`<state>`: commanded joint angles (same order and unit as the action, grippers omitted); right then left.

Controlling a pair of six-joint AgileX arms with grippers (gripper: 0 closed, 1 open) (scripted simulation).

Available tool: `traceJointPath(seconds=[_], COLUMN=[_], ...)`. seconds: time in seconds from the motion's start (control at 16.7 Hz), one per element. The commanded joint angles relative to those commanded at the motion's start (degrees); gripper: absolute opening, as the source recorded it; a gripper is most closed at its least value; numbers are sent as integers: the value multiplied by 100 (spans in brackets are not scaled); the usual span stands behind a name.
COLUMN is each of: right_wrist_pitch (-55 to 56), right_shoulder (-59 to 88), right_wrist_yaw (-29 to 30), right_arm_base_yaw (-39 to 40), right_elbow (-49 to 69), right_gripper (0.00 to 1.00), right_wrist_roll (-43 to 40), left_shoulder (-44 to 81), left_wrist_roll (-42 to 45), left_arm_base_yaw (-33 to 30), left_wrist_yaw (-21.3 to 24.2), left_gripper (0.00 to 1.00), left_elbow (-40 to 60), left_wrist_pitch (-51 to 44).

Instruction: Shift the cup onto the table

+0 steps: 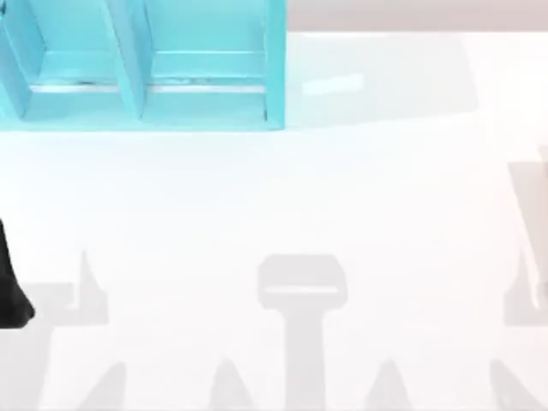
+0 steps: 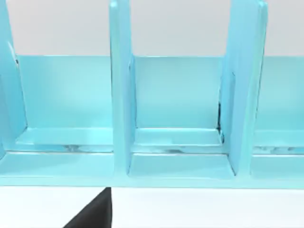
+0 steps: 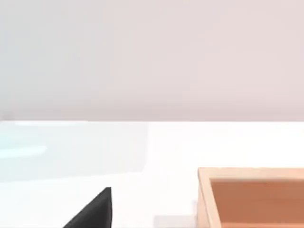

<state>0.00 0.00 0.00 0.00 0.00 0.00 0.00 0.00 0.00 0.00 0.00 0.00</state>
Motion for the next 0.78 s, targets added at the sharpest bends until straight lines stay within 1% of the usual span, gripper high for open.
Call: traceJointPath(seconds=[0.18, 0.36, 0.54, 0.78], right_wrist_pitch=[-68, -608, -1612, -3312], right_shoulder=[69, 620, 1708, 3800], right_wrist_yaw=[-3, -16, -29, -30], right_arm_base_yaw=[-43, -366, -923, -1858], right_elbow=[68, 605, 1577, 3208], right_gripper=[100, 100, 100, 100], right_wrist_roll=[-46, -386, -958, -1891], left_shoulder=[0, 0, 0, 0], left_wrist_roll=[0, 0, 0, 0], left_arm_base_yaw=[0, 0, 0, 0], left_wrist_yaw=[0, 0, 0, 0], left_gripper=[100, 100, 100, 100], left_elbow=[0, 0, 0, 0], left_wrist_pitch=[0, 0, 0, 0])
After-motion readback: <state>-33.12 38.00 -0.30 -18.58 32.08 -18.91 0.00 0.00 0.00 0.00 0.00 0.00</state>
